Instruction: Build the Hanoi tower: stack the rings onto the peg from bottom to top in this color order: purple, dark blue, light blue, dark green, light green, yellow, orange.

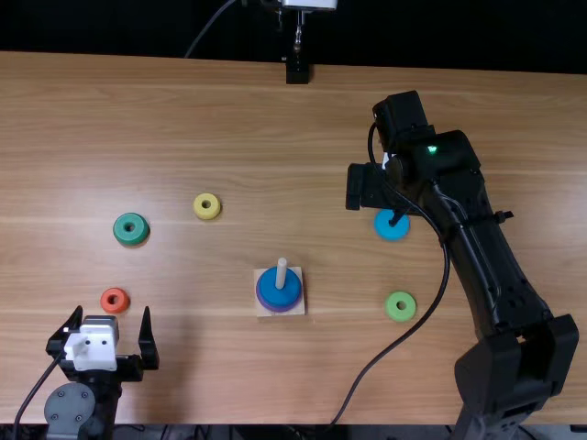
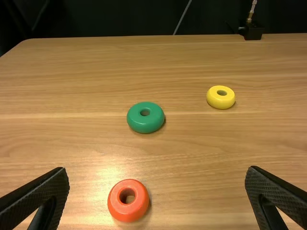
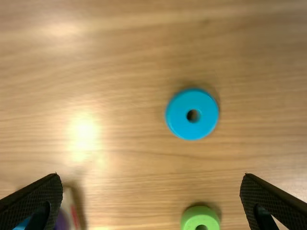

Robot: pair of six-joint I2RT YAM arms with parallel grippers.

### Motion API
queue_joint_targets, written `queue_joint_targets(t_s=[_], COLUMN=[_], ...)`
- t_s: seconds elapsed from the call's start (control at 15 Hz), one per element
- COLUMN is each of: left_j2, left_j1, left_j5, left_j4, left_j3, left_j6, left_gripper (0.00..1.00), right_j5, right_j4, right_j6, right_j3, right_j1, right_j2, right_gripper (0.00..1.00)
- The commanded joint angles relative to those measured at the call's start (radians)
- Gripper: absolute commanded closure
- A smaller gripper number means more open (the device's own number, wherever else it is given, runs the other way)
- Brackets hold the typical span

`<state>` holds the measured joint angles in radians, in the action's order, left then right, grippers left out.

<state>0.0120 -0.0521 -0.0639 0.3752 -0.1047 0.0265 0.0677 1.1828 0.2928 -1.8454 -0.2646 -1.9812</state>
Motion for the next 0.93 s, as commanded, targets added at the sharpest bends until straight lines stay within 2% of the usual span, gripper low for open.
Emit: queue_joint_targets(t_s=[0.0, 0.07, 0.13, 0.2, 0.67, 0.87], left_j2=[-0.012, -0.012, -0.012, -0.012, -0.012, -0.012], left_j1=[0.006, 0.006, 0.006, 0.006, 0.006, 0.006], left_j5=[-0.006, -0.006, -0.006, -0.006, -0.006, -0.006], left_j4=[0.079, 0.079, 0.079, 0.079, 0.079, 0.078], left_j3=[0.105, 0.105, 0.105, 0.105, 0.105, 0.105], left_j6=[-0.001, -0.001, -0.001, -0.001, -0.001, -0.001], left_gripper=[0.0, 0.0, 0.0, 0.0, 0.0, 0.0], right_j5=[-0.007, -0.009, -0.014, -0.02, -0.018, -0.016], right_j4=[0.0, -0.009, -0.015, -0.022, -0.061, -0.061], right_j6=[-0.077, -0.114, -0.133, -0.134, -0.122, -0.12], right_j3=[0.049, 0.083, 0.109, 0.12, 0.112, 0.11], right_j1=[0.015, 0.022, 0.031, 0.034, 0.096, 0.099], right_j2=[-0.011, -0.011, -0.011, -0.015, -0.145, -0.169], right_gripper=[0.0, 0.0, 0.0, 0.0, 0.0, 0.0])
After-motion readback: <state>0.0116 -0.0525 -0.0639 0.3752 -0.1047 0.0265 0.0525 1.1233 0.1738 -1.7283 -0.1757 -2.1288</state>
